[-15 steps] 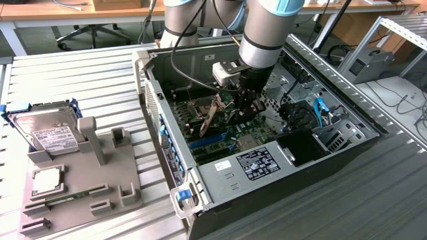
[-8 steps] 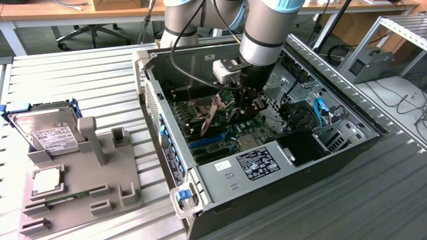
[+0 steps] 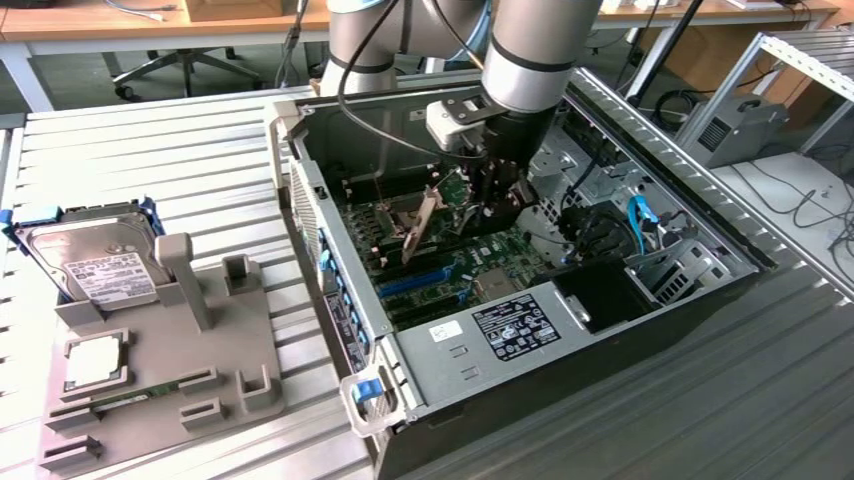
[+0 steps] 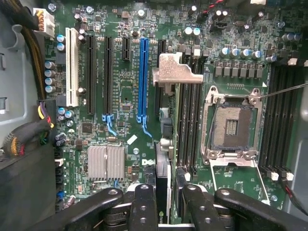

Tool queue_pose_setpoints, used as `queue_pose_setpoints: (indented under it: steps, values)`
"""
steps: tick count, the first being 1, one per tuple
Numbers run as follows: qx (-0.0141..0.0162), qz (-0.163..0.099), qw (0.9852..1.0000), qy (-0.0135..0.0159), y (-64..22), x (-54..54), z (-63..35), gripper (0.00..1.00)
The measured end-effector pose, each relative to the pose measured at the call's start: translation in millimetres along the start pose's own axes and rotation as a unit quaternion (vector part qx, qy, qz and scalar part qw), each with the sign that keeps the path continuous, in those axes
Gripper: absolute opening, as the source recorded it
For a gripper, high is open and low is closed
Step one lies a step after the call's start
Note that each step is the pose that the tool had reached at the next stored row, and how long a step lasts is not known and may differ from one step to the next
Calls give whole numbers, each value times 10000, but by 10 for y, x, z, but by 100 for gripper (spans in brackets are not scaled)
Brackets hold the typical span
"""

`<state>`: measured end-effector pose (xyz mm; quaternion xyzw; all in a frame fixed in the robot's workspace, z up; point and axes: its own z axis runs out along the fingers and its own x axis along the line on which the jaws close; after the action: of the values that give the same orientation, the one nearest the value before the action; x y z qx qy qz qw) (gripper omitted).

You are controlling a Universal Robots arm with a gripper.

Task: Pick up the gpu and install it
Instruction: 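Insert the gpu into the slot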

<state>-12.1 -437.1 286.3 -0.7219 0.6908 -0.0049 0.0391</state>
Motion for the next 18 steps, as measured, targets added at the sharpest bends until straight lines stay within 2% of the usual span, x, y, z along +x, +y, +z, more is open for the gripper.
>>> queue_pose_setpoints:
  steps: [5,6,9,12,15,16,17,18]
  values:
    - [6,0,10000,0,1,0,-2,26]
    - [44,-1,10000,2,2,0,-1,26]
    - [213,-10,9998,9,1,0,1,26]
    - [443,-21,9990,19,2,0,3,26]
    - [633,-31,9980,27,2,0,4,26]
    - [688,-34,9976,29,2,0,5,26]
    - [724,-36,9974,31,2,0,5,26]
    - [724,-36,9974,31,2,0,6,26]
